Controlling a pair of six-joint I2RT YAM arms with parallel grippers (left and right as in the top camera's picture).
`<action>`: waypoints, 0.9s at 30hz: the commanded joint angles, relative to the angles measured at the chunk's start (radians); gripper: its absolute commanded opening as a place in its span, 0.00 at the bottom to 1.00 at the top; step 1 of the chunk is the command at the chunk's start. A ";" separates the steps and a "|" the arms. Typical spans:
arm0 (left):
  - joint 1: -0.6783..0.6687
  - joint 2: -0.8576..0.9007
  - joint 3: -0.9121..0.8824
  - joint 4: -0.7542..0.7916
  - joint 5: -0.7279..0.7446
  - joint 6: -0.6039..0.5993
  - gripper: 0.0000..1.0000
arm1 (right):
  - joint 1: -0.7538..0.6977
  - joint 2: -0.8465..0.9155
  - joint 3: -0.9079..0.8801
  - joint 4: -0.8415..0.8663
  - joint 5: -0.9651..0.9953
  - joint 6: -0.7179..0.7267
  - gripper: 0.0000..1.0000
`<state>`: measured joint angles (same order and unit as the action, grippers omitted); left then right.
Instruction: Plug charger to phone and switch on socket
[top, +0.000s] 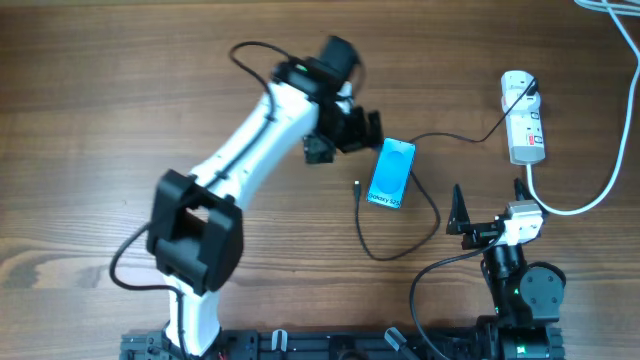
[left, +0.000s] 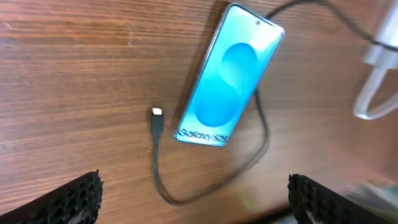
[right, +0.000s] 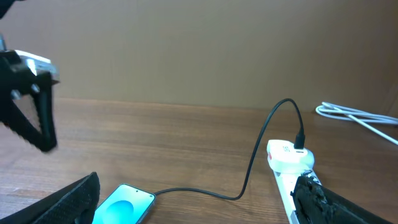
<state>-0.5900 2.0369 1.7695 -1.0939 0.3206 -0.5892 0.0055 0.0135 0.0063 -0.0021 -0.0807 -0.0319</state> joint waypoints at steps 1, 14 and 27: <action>-0.104 -0.007 0.018 0.048 -0.251 -0.048 1.00 | -0.004 -0.009 -0.001 0.003 0.013 -0.003 1.00; -0.247 0.188 0.018 0.135 -0.352 -0.047 1.00 | -0.004 -0.009 -0.001 0.003 0.013 -0.002 1.00; -0.264 0.259 0.018 0.256 -0.368 0.036 1.00 | -0.004 -0.009 -0.001 0.003 0.013 -0.003 1.00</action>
<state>-0.8539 2.2490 1.7741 -0.8402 -0.0292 -0.5930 0.0055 0.0135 0.0063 -0.0017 -0.0807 -0.0319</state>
